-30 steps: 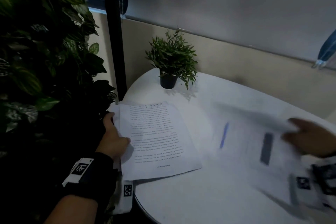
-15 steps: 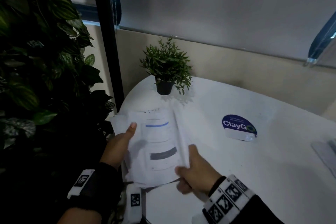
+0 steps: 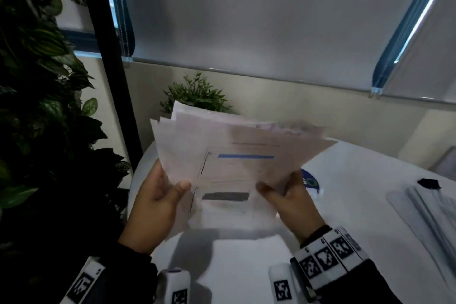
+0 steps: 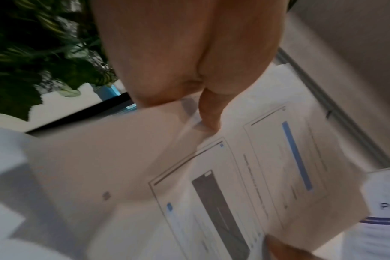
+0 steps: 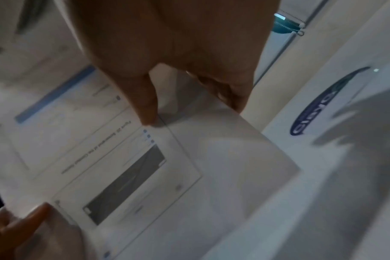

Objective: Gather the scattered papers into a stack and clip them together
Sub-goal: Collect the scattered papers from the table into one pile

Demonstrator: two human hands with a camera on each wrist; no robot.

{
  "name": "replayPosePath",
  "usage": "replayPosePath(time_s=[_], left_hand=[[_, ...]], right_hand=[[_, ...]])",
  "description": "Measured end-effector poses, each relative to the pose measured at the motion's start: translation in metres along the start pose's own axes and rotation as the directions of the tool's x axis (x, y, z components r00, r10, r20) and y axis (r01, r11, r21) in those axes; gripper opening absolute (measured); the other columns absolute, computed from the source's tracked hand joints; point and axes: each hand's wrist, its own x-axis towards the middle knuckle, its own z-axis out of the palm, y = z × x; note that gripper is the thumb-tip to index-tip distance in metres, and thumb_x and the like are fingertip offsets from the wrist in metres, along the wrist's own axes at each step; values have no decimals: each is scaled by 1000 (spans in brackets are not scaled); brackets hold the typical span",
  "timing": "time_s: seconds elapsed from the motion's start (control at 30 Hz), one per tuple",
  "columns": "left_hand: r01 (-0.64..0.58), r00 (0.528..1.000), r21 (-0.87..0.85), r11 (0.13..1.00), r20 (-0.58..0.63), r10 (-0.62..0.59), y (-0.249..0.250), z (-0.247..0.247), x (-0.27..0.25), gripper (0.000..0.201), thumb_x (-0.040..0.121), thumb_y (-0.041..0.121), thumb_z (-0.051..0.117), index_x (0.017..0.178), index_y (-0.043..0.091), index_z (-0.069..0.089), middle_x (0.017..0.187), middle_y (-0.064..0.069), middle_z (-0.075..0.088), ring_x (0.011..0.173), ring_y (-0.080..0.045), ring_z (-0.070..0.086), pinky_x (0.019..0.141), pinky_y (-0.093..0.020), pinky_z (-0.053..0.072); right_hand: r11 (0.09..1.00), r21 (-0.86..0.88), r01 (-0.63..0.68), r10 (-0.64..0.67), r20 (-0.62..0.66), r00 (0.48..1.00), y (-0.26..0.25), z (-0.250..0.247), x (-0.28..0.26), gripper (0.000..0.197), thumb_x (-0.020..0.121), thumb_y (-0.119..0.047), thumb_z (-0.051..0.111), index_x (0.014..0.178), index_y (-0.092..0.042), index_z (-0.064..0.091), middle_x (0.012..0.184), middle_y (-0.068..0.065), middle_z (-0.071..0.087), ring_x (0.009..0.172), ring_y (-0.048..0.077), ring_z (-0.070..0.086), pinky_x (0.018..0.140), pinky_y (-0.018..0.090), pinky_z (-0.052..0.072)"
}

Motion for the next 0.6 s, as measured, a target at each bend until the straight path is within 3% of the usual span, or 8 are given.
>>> replayPosePath(time_s=[0.07, 0.13, 0.23, 0.33, 0.4, 0.43, 0.53, 0.6], left_hand=[[-50, 999, -49, 998, -1, 50, 15, 10, -2, 36, 87, 1, 55, 118, 19, 53, 108, 17, 70, 102, 3, 63, 92, -14, 48], [-90, 996, -83, 993, 13, 91, 20, 12, -3, 45, 81, 14, 57, 125, 20, 49, 115, 15, 68, 107, 3, 61, 92, -13, 47], [-58, 997, -41, 997, 44, 60, 7, 8, -3, 48, 78, 23, 74, 121, 25, 53, 119, 9, 67, 112, -6, 61, 90, -19, 50], [63, 994, 81, 995, 80, -70, -11, 13, -10, 41, 79, 47, 70, 115, 32, 58, 114, 14, 69, 107, -5, 63, 94, -33, 51], [87, 994, 135, 987, 53, -95, -20, 20, -14, 20, 90, 29, 58, 109, 37, 57, 105, 26, 68, 100, 5, 62, 92, -31, 47], [98, 994, 151, 984, 39, -105, -23, 23, -16, 23, 93, 21, 53, 108, 38, 56, 101, 27, 69, 98, 6, 62, 89, -27, 46], [129, 990, 110, 985, 40, -135, -25, 33, -17, 24, 94, 13, 51, 108, 32, 56, 97, 18, 70, 94, 2, 62, 84, -25, 46], [165, 984, 115, 980, 43, -171, -21, 39, -17, 16, 92, 11, 52, 100, 25, 55, 89, 6, 70, 86, -6, 65, 77, -26, 48]], right_hand=[[991, 105, 87, -77, -88, 993, -13, -8, 1, 52, 79, -3, 69, 115, -30, 43, 116, -11, 60, 106, 3, 59, 97, 29, 46], [977, 160, 140, -121, -125, 985, -24, -14, -4, 46, 82, 4, 62, 111, -29, 46, 110, -11, 62, 99, 0, 60, 88, 21, 49], [979, 145, 142, -119, -154, 981, -24, -20, -12, 40, 73, -10, 60, 106, -26, 47, 102, -10, 64, 93, 3, 62, 84, 23, 51], [996, 88, 13, -4, -104, 995, -6, -21, -21, 35, 83, -5, 57, 105, -29, 47, 103, -9, 64, 96, 9, 63, 86, 30, 52], [996, 49, -69, 72, -51, 996, 10, -23, -29, 38, 88, 0, 53, 110, -30, 45, 110, -7, 64, 103, 14, 62, 92, 34, 51], [994, 24, -108, 109, -28, 994, 19, -25, -32, 38, 89, -1, 52, 113, -30, 44, 112, -7, 64, 105, 13, 61, 95, 37, 50], [979, -64, -191, 192, 10, 981, 35, -40, -40, 34, 90, -7, 52, 113, -31, 51, 113, -8, 67, 106, 13, 62, 99, 42, 47], [976, -109, -187, 180, -73, 981, 34, -63, -38, 28, 88, -7, 54, 107, -27, 56, 110, -4, 68, 104, 17, 63, 98, 45, 47]])
